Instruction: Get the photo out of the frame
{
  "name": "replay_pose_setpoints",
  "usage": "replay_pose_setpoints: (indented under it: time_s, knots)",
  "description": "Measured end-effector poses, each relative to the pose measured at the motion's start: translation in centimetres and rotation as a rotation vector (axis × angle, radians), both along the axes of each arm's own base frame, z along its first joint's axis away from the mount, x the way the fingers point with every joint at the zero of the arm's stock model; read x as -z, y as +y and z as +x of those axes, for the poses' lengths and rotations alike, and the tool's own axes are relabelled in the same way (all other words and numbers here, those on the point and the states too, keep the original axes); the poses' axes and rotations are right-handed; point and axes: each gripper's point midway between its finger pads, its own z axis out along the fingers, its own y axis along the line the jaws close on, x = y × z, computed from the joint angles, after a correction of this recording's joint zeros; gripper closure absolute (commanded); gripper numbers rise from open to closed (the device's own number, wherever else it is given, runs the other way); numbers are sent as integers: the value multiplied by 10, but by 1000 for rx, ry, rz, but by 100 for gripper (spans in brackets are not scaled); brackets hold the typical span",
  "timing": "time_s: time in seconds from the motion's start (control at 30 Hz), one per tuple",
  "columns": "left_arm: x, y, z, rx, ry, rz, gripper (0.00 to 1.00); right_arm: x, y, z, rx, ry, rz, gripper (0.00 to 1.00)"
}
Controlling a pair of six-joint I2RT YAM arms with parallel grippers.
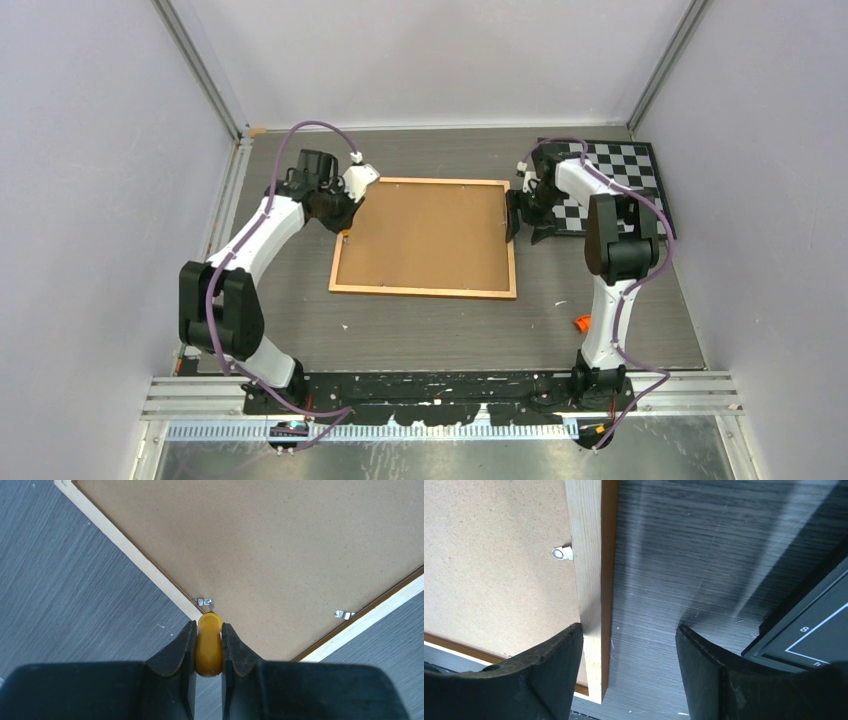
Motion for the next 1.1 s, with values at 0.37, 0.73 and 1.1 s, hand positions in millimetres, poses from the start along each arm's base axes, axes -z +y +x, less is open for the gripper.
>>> replay_pose_setpoints:
  time_s: [0.37, 0.73, 1.1]
  knots:
    - [0, -1, -4, 109, -19, 32, 100, 0, 0, 1, -2, 12, -1, 30]
    - [-3, 3, -2, 139, -31, 55, 100, 0, 0, 1, -2, 19, -2, 30]
    - [-5, 1, 12, 157, -105, 58, 100, 0, 1, 1, -3, 22, -3, 30]
